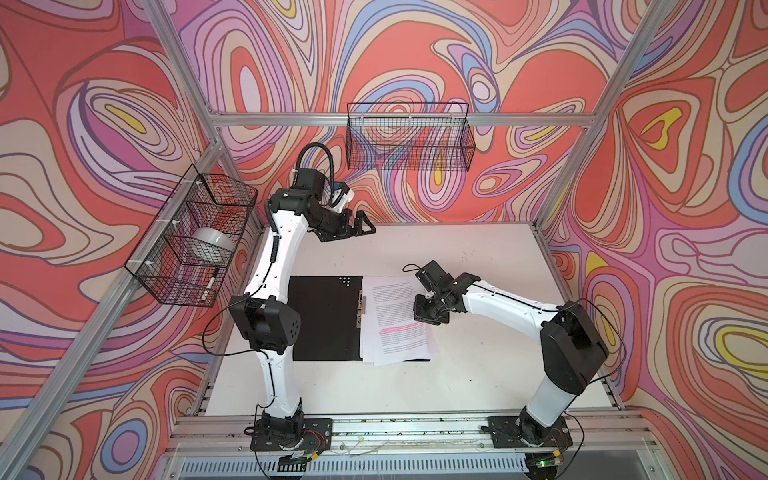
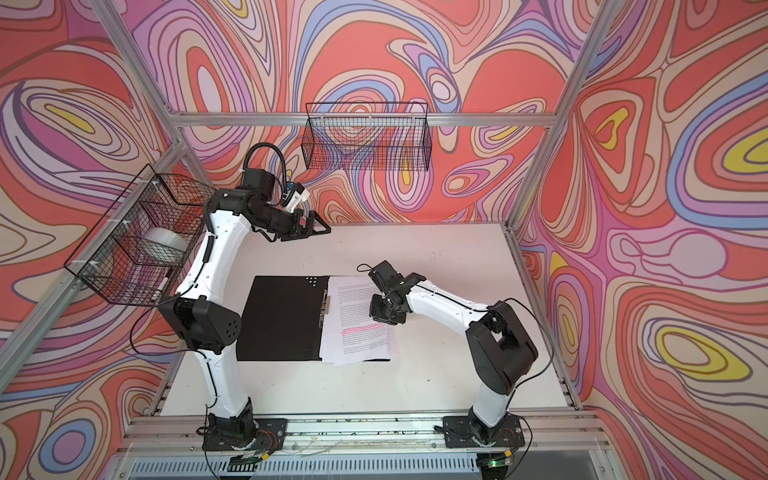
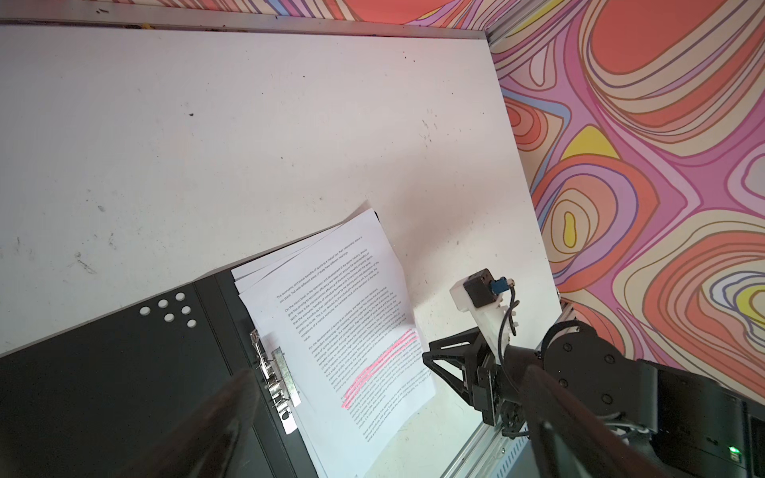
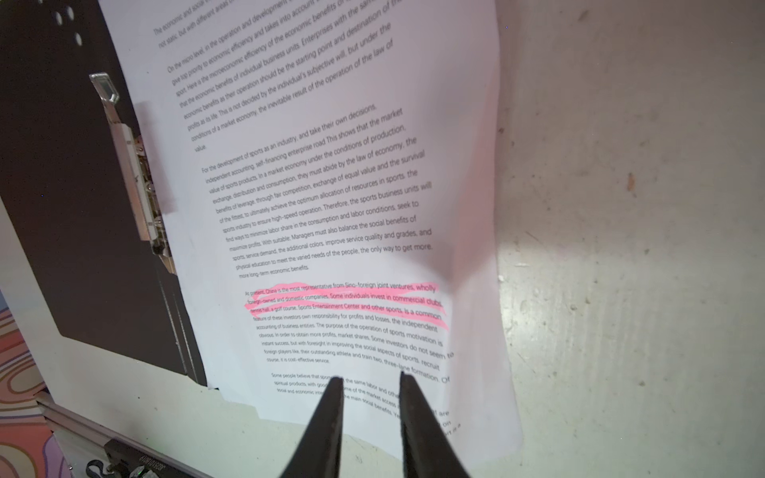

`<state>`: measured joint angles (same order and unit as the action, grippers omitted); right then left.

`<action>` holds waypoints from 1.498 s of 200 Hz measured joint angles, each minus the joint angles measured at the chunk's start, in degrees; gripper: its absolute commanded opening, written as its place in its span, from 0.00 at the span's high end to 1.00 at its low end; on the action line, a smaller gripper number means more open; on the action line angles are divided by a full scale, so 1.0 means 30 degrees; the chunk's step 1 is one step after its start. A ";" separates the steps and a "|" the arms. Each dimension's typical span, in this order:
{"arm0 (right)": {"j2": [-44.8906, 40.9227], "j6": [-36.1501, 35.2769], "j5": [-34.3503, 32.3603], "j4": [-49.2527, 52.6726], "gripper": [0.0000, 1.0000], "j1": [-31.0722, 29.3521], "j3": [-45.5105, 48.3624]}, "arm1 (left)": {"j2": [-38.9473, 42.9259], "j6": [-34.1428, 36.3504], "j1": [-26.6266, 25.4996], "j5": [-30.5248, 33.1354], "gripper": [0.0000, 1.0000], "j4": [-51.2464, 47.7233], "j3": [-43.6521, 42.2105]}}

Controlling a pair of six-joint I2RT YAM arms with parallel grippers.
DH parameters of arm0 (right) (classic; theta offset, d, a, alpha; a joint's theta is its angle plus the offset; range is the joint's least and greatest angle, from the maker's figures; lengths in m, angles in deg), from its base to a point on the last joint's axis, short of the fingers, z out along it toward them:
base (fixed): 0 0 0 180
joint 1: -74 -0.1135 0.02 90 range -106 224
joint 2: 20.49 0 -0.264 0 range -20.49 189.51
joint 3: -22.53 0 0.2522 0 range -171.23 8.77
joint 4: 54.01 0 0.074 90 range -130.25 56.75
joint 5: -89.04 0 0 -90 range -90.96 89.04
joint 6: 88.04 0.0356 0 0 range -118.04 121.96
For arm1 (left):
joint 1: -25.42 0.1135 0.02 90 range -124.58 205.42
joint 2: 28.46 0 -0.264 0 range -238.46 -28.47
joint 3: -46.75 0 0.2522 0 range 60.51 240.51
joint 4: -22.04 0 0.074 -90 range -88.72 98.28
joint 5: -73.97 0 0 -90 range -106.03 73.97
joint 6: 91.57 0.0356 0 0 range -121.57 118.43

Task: Put the files into the folder
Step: 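Lower the sheet onto the stack with the right gripper while the left lowers, then open the right gripper and raise it off the sheets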

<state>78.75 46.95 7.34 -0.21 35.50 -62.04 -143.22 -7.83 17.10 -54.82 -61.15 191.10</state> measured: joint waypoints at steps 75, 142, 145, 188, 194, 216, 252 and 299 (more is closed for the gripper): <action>-0.0160 0.0612 -0.0051 -0.0087 0.87 -0.0321 0.2419 | 0.1013 -0.0517 0.0000 0.1260 0.00 0.1566 -0.5173; -0.0437 0.1115 0.0175 -0.0874 0.87 -0.0678 0.3096 | 0.4743 -0.2521 0.0000 0.2404 0.00 0.5129 -1.3092; -0.0437 0.1129 0.0189 -0.0925 0.87 -0.0699 0.3096 | 0.4779 -0.2557 0.0000 0.2484 0.00 0.5231 -1.3260; -0.0131 0.1275 0.0481 -0.1464 0.87 -0.0969 0.3089 | 0.5187 -0.3694 0.0000 0.4058 0.00 0.6841 -1.5875; -0.0022 0.1275 0.0546 -0.1530 0.87 -0.1005 0.3089 | 0.5195 -0.3869 0.0000 0.4211 0.00 0.6958 -1.6072; 0.0386 0.1260 0.0765 -0.1581 0.87 -0.1115 0.3045 | 0.5195 -0.4437 0.0000 0.4575 0.00 0.7417 -1.6517; 0.1195 0.1246 0.1173 -0.1712 0.87 -0.1209 0.2630 | 0.5195 -0.5304 0.0000 0.4765 0.00 0.8123 -1.7362; 0.1217 0.1100 0.1027 -0.1472 0.81 -0.1282 0.1953 | 0.5195 -0.6258 0.0000 0.4809 0.00 0.8546 -1.8207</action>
<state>82.40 50.25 10.42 -4.63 31.65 -56.18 -127.64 -26.60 17.10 -40.39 -35.51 136.48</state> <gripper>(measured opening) 0.168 0.998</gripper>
